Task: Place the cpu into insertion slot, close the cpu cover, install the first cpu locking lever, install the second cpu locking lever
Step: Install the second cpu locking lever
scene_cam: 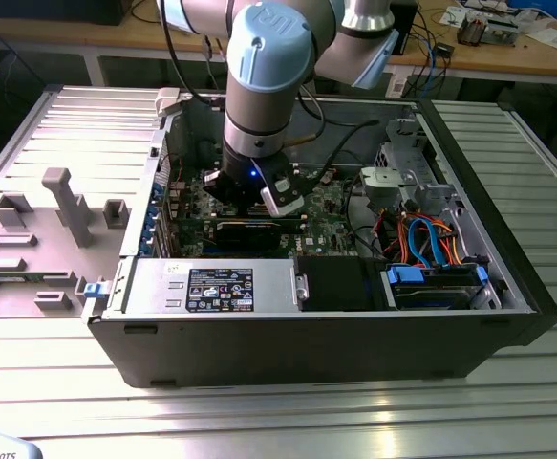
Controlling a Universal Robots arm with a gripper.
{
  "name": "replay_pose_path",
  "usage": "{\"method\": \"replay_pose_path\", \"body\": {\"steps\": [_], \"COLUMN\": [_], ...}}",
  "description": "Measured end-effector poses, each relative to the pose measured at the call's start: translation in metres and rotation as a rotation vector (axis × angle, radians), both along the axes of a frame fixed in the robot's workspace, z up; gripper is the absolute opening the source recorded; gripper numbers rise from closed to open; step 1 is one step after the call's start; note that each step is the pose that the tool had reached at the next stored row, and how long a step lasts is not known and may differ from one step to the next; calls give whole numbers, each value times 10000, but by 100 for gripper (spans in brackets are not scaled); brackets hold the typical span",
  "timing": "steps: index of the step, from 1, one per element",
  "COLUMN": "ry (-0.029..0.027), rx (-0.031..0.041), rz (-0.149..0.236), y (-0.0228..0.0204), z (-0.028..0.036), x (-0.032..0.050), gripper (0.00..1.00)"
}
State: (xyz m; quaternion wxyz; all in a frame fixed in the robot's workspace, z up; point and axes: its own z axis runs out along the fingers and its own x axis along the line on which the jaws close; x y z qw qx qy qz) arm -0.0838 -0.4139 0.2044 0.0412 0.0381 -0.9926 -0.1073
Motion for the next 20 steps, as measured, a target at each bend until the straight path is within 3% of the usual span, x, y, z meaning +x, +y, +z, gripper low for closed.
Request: {"method": "replay_pose_path", "body": {"steps": [10,20], "ry": [2,2], "rx": [23,102], "rz": [-1,-1], "y": [36,62], "z": [-23,-56], "x": [-7,-38], "gripper": [11,11]}}
